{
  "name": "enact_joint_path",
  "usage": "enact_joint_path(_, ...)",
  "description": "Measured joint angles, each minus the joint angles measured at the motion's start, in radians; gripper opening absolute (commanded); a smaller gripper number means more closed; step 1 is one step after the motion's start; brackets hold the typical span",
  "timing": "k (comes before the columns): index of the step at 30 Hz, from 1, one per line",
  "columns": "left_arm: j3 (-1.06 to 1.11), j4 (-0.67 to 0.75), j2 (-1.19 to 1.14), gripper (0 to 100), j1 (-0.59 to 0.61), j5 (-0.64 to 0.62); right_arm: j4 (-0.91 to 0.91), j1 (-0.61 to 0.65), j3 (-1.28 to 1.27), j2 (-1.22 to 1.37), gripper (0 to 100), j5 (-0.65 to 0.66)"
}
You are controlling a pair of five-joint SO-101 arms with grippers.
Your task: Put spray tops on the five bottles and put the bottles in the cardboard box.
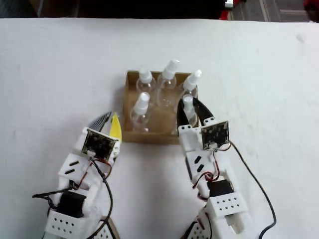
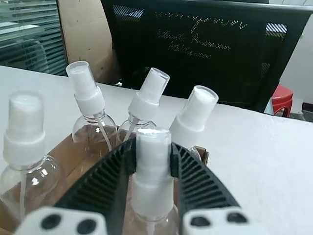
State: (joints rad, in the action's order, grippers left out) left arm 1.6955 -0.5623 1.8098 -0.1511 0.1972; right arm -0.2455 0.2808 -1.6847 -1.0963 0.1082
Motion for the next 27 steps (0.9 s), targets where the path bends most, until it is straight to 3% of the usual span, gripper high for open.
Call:
enact_joint_path(3,0.000,0.000,0.000,3,0.000,0.000,0.008,0.000,0.000,-0.002,4.1,0.061)
enact_joint_path(10,0.000,0.000,0.000,3,0.000,0.000,0.031,0.018,-0.006,0.006,24.0,0.084)
enact_joint_path(27,0.000,0.000,0.000,3,0.000,0.000,0.066,0.034,-0.005,0.015,24.5,0.083)
